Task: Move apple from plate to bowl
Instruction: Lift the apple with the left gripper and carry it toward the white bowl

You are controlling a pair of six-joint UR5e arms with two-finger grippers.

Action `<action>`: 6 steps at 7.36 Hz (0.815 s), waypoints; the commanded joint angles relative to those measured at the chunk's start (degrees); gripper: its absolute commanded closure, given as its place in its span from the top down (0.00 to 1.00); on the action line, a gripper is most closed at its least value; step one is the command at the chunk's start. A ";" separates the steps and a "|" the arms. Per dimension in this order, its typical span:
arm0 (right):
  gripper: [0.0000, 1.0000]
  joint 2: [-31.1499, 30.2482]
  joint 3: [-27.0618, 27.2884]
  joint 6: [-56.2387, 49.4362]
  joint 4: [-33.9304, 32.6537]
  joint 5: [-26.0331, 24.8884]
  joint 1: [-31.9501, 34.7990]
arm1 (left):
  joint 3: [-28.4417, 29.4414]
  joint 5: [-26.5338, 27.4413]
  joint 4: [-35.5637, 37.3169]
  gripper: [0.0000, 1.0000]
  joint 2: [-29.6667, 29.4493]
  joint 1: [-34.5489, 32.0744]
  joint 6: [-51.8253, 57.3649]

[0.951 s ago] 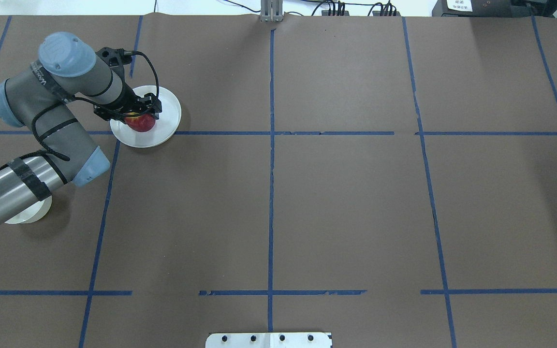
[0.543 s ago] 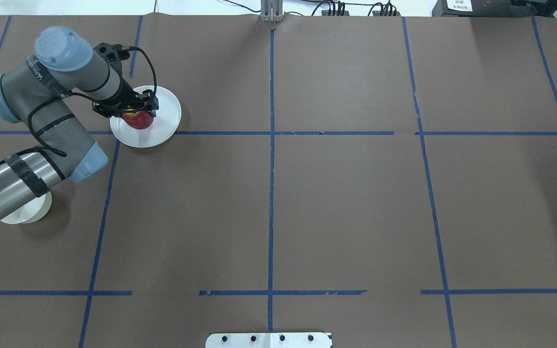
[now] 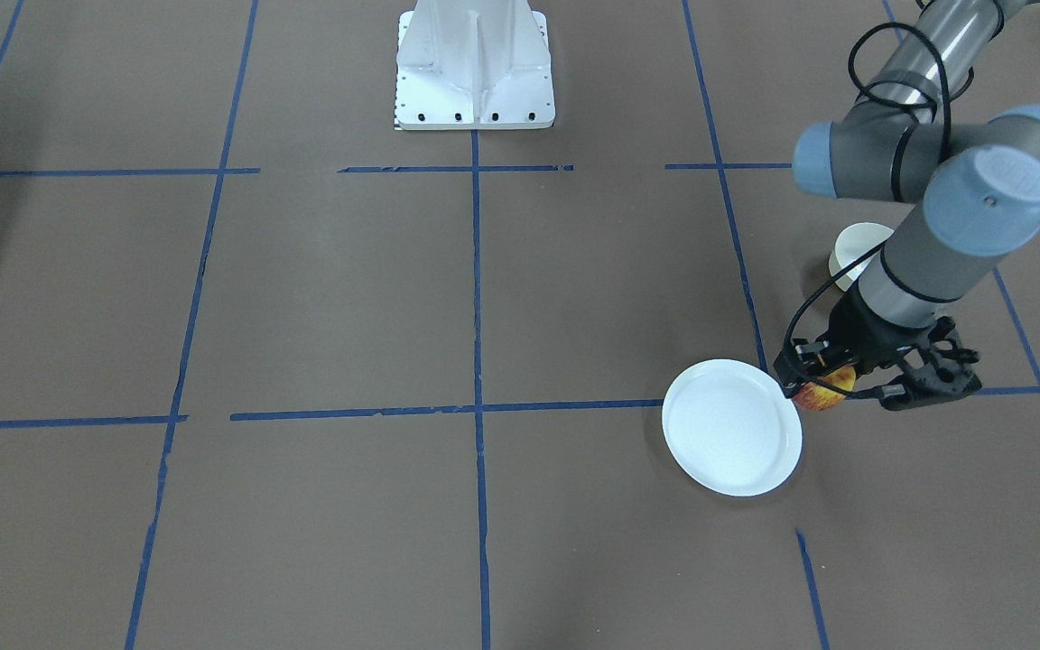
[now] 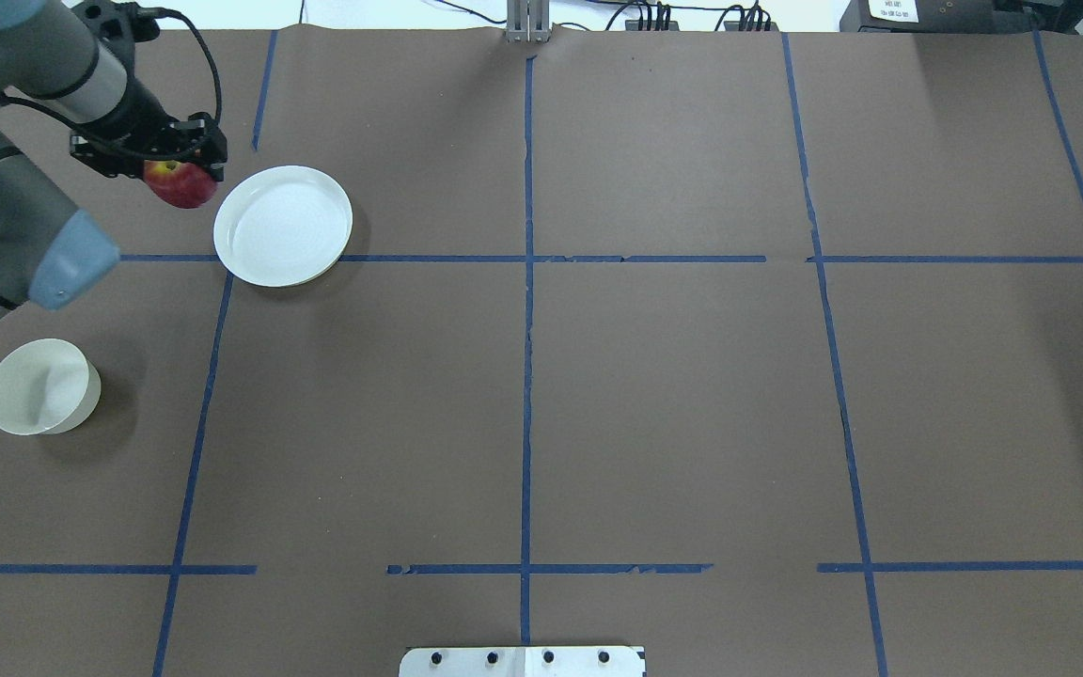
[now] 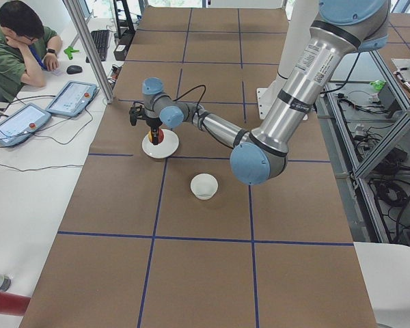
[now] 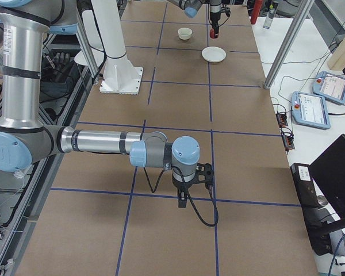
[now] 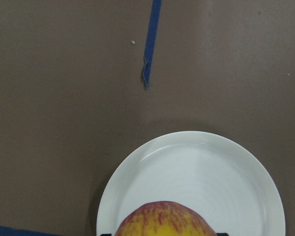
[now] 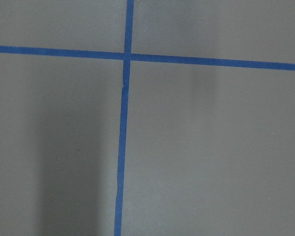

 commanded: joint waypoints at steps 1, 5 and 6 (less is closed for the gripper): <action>1.00 0.00 0.00 0.00 0.00 0.00 0.00 | -15.42 0.26 6.70 0.33 12.38 -3.35 8.29; 1.00 0.00 0.00 0.00 0.00 0.00 0.00 | -18.21 0.44 -26.15 0.33 41.23 -4.25 6.10; 1.00 0.00 0.00 0.00 0.00 0.00 0.00 | -15.41 0.61 -31.57 0.33 41.45 -3.20 -0.23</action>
